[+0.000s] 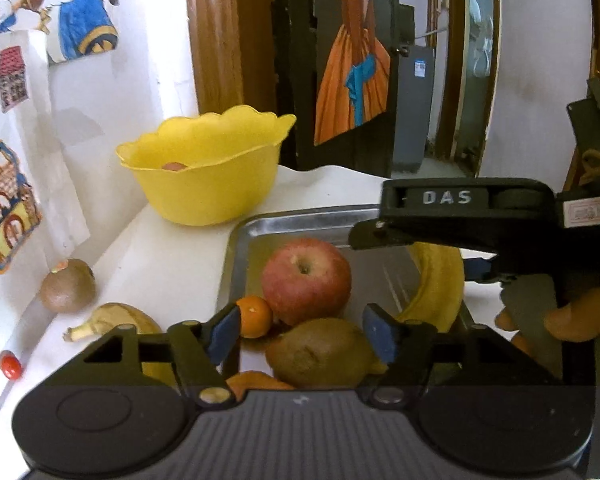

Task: Organize fruits
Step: 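Open both tools to drop the kiwi and banana into the tray, then move both tools back from the tray toward the remaining fruit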

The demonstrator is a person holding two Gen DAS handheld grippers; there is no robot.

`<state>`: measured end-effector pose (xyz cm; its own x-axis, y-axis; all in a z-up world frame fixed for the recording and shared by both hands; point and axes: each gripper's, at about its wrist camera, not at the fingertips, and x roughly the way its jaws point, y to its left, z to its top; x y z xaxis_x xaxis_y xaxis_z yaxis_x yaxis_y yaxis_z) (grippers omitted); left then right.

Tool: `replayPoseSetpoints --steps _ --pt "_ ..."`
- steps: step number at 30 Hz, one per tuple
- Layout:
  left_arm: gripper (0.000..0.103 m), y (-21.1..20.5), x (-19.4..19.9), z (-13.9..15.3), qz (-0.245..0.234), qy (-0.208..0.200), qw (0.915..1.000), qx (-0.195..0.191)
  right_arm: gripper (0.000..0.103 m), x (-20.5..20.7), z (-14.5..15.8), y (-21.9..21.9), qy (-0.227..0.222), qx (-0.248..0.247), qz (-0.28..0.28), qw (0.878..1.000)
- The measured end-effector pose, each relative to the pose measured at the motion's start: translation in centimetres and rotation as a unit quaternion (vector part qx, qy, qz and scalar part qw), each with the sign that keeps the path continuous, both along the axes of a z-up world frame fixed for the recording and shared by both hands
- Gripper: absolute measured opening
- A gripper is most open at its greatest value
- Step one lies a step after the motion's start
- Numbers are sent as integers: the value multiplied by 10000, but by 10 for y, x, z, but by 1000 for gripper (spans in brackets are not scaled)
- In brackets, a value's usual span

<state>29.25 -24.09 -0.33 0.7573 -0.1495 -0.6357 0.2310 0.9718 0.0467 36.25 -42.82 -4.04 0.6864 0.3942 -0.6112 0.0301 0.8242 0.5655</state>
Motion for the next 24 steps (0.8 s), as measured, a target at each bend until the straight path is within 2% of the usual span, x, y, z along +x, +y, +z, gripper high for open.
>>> replayPoseSetpoints --steps 4,14,20,24 --pt "78 7 -5 4 97 -65 9999 11 101 -5 7 0 8 49 -139 9999" --pt "85 36 -25 17 469 -324 9984 -53 102 -18 22 17 -91 -736 -378 9965" --pt "94 61 -37 26 837 -629 9944 -137 102 -33 31 33 -254 -1121 -364 9927" --pt "99 79 -44 31 902 -723 9931 -173 102 -54 41 46 -386 -1392 -476 9884"
